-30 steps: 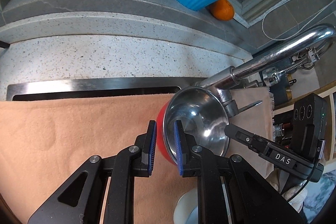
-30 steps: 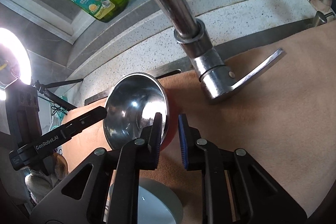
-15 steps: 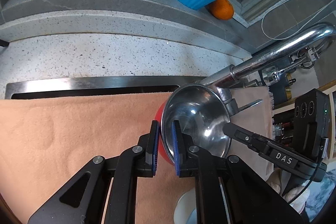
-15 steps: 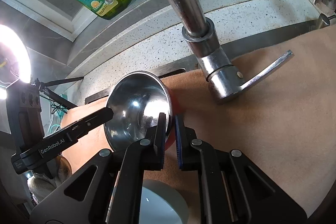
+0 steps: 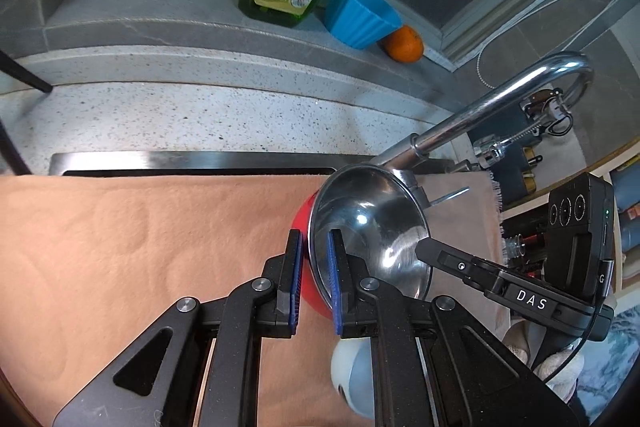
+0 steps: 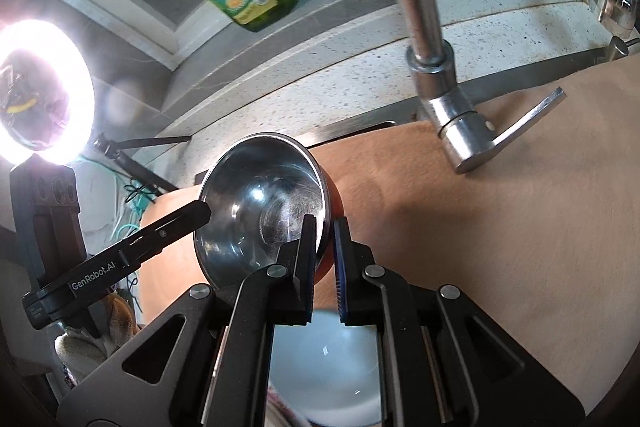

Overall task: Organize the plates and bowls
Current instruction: 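Lift the red-bottomed bowl and carry it over the large steel bowl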

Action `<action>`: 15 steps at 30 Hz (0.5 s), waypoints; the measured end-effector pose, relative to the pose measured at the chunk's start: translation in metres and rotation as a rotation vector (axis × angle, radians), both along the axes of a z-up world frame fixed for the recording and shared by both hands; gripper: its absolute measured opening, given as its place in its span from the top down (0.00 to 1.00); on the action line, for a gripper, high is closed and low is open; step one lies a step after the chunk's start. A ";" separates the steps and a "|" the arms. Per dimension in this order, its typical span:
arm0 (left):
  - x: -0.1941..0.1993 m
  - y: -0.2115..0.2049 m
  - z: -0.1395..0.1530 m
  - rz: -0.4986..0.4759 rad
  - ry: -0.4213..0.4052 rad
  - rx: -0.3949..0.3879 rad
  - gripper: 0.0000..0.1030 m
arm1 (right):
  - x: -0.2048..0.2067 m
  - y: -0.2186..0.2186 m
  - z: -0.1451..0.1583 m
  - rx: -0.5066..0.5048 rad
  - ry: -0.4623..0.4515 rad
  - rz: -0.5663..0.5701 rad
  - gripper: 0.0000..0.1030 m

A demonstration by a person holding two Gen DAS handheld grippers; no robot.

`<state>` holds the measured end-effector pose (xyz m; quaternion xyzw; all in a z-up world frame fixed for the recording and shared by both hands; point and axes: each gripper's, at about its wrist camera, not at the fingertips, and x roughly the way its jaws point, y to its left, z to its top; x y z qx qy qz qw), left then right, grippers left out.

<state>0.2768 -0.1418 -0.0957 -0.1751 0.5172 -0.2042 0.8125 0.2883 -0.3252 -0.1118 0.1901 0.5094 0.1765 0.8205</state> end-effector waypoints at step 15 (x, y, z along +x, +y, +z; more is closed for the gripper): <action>-0.059 0.041 0.031 0.037 -0.070 -0.013 0.90 | -0.058 0.041 0.023 0.015 -0.044 0.057 0.92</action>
